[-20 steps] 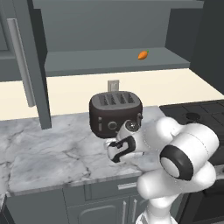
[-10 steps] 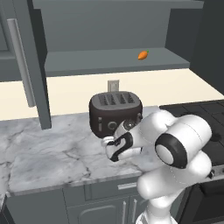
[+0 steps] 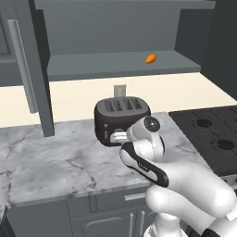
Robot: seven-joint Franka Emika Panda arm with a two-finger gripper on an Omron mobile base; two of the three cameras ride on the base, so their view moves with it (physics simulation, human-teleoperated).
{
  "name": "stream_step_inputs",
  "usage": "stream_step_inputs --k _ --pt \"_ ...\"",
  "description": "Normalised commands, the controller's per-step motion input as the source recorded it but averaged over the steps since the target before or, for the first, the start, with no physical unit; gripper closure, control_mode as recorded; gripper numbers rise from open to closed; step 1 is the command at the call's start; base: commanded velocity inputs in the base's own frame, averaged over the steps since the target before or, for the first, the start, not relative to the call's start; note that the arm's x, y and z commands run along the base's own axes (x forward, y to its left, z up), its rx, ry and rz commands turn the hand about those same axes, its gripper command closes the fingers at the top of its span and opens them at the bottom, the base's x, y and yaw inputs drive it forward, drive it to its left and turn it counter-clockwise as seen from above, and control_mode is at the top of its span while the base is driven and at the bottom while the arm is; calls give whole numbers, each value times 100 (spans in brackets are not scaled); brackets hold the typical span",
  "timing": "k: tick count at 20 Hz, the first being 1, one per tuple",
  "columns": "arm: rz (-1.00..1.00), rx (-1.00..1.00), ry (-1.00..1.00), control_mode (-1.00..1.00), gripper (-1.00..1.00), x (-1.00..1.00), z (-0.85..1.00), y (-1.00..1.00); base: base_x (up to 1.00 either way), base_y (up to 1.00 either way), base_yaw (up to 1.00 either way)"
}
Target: Pick the peach, carrot from the counter and place them in the cabinet. Then close the cabinet.
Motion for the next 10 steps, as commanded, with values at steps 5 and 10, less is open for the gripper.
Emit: stream_step_inputs --k 5,10 --pt "-7 3 7 -100 100 -42 100 -20 0 0 0" --pt "-4 0 -7 -100 100 -9 100 -7 0 0 0"
